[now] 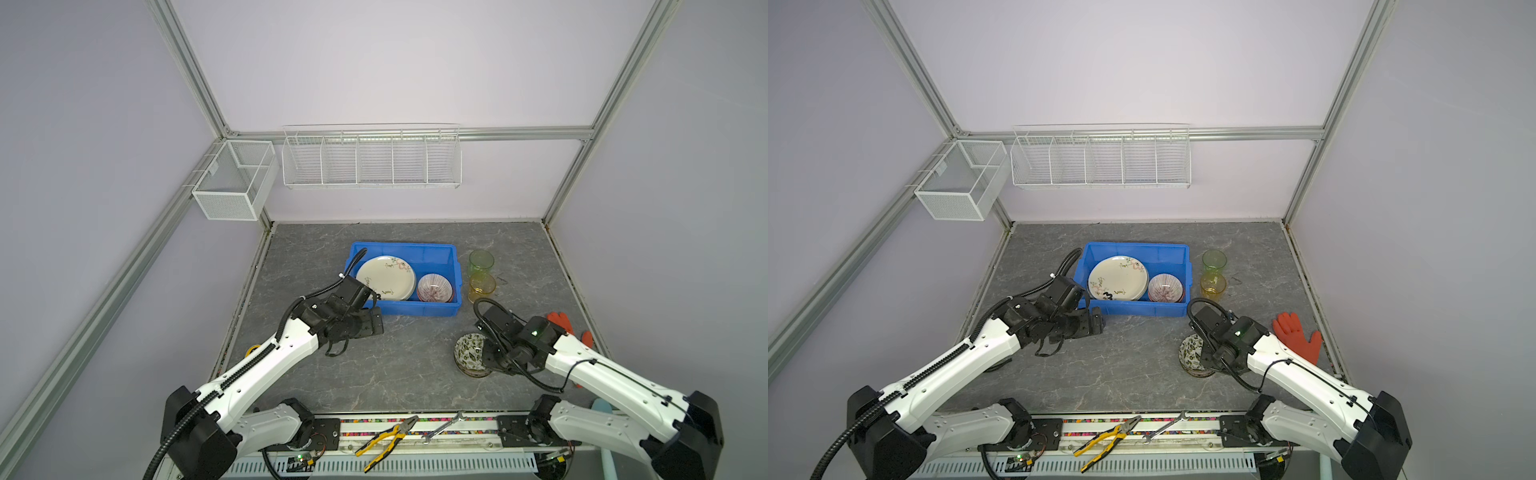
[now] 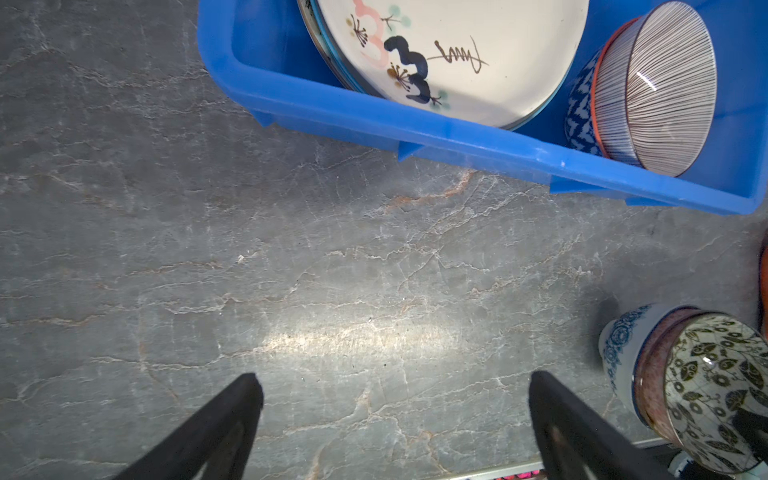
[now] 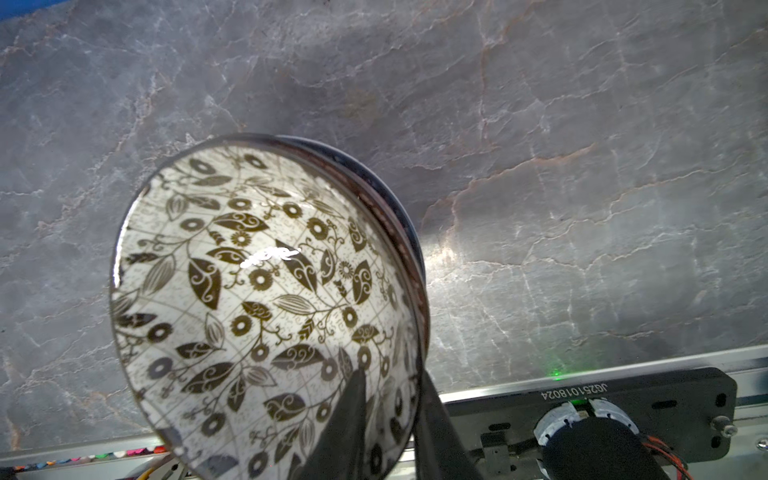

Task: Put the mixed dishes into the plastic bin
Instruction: 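Tilt the leaf-patterned bowl stack up with the right gripper while the left approaches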

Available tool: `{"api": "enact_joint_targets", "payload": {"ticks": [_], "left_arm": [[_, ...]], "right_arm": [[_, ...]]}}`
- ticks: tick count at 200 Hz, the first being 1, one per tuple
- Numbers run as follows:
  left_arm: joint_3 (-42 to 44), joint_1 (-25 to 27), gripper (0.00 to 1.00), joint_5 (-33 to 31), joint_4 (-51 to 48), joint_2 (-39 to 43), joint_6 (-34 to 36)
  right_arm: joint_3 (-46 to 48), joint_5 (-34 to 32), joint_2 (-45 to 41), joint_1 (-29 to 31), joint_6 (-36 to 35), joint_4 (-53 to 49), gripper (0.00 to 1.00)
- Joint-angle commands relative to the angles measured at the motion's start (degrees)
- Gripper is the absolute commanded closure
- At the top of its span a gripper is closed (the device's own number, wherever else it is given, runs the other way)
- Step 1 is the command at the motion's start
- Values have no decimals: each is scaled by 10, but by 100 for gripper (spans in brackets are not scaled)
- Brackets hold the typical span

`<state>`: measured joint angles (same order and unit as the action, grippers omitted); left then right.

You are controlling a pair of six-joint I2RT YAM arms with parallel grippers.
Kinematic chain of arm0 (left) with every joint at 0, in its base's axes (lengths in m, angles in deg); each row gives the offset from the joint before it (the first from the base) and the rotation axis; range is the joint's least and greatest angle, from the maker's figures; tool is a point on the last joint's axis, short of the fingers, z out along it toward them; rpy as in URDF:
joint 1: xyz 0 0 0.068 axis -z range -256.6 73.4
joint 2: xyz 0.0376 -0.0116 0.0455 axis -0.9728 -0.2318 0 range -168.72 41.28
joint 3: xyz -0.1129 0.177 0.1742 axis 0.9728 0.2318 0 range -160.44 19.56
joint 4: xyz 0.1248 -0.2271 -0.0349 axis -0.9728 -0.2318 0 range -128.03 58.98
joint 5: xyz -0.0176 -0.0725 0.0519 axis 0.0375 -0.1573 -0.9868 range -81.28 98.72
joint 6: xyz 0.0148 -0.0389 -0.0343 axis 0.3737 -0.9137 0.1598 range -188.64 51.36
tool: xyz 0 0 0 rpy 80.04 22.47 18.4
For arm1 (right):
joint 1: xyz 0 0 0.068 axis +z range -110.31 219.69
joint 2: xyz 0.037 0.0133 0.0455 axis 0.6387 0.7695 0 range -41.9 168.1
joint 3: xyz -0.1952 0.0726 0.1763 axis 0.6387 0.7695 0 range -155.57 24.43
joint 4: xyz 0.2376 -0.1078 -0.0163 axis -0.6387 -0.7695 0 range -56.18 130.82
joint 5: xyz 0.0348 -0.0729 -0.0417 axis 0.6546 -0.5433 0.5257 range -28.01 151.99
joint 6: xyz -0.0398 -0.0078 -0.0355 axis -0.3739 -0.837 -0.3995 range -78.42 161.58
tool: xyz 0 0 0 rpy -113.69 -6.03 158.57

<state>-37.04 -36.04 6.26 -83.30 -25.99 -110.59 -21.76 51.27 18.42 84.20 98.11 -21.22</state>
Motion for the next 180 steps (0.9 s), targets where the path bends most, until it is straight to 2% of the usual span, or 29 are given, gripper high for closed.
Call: {"api": "enact_joint_targets", "payload": {"ticks": [1, 76, 109, 180], "left_arm": [[8, -1, 0, 4, 4, -5, -2], [-12, -1, 0, 16, 12, -39, 10], [-32, -1, 0, 24, -1, -61, 15], [-45, -1, 0, 56, -1, -79, 36]], "right_arm": [[-16, -5, 3, 1, -3, 8, 79], [-24, -9, 2, 0, -2, 10, 84], [-29, -7, 2, 0, 0, 14, 91], [-38, -16, -6, -2, 1, 5, 93]]}}
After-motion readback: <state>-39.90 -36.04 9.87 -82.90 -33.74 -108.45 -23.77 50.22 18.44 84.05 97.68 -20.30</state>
